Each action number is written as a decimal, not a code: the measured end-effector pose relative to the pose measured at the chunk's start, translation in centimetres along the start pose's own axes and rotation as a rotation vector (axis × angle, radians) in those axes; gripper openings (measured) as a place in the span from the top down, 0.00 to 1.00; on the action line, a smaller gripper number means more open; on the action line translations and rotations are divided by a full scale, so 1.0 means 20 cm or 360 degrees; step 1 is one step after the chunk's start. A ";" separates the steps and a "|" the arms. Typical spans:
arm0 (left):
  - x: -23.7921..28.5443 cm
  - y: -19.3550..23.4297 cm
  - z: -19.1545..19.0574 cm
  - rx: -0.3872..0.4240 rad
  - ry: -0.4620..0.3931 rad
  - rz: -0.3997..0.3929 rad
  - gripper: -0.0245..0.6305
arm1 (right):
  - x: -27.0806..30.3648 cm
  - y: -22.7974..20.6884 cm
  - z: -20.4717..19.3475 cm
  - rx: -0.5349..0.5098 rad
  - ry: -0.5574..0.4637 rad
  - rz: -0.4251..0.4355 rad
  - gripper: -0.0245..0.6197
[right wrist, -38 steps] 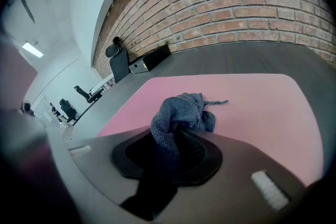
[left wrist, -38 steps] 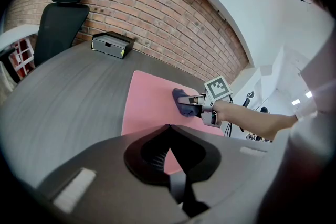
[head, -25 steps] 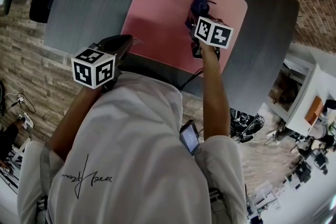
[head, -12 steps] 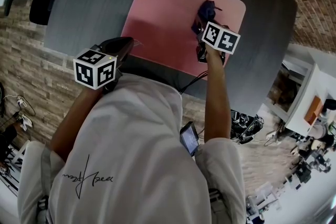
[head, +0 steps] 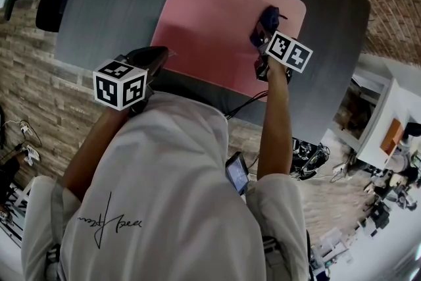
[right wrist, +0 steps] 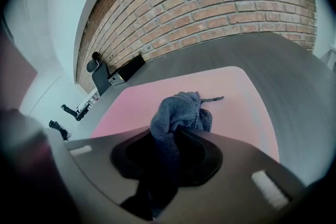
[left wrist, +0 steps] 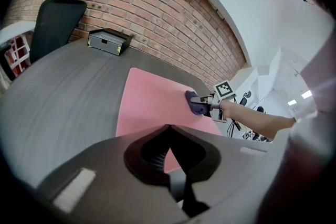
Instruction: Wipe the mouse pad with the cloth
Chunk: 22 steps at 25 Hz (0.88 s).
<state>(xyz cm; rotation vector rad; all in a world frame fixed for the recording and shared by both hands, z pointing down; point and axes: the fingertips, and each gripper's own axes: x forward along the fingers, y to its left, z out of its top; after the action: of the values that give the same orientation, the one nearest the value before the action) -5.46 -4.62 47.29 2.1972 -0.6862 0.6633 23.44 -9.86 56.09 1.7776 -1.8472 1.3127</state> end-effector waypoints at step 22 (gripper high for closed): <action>0.05 -0.04 0.02 0.0043 0.0029 -0.0068 0.94 | -0.20 -0.28 -0.06 0.0142 -0.0080 -0.0163 0.81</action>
<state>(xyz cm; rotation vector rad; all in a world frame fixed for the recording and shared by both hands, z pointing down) -4.17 -4.61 47.28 2.2216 -0.6225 0.6730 28.83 -5.47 56.14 1.9402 -1.7226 1.3434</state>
